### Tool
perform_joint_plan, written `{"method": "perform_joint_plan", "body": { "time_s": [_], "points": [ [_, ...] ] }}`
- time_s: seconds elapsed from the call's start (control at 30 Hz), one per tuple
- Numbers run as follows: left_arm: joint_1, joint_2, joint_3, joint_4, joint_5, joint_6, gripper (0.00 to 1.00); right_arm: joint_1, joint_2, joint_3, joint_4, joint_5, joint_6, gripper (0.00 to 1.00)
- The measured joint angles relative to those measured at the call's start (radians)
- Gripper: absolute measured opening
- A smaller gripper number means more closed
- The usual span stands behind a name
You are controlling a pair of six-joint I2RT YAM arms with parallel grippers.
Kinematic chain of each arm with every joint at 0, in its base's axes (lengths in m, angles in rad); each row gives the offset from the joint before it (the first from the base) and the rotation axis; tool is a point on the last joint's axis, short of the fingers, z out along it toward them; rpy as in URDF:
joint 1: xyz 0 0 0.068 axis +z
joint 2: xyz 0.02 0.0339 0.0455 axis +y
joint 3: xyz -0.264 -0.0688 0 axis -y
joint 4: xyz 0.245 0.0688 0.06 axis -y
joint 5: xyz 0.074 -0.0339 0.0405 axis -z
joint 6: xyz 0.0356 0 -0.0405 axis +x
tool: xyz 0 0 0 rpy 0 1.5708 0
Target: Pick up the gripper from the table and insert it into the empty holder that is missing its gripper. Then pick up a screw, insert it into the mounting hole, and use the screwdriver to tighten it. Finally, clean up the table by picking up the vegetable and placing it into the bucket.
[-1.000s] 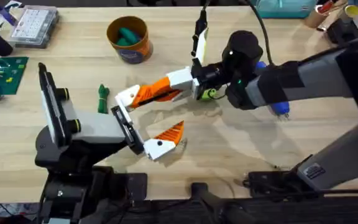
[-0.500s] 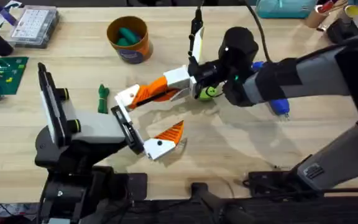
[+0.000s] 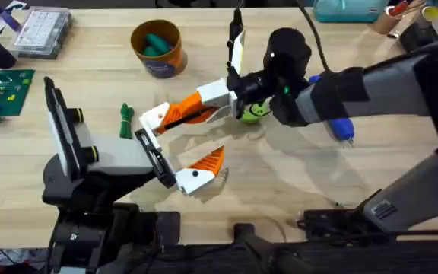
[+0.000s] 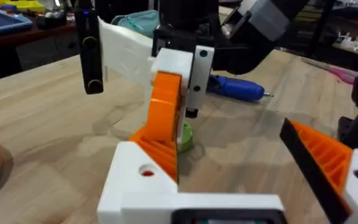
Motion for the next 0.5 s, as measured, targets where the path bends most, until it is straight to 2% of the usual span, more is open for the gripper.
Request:
{"method": "perform_joint_plan", "body": {
  "time_s": [0.27,0.5],
  "points": [
    [0.000,0.000,0.000,0.000,-0.005,0.002,0.993,-0.008,0.010,0.048,-0.110,-0.033,-0.055,0.010],
    [0.000,0.000,0.000,0.000,-0.004,0.003,0.993,-0.009,0.010,0.059,-0.132,-0.043,-0.100,0.010]
  ]
}}
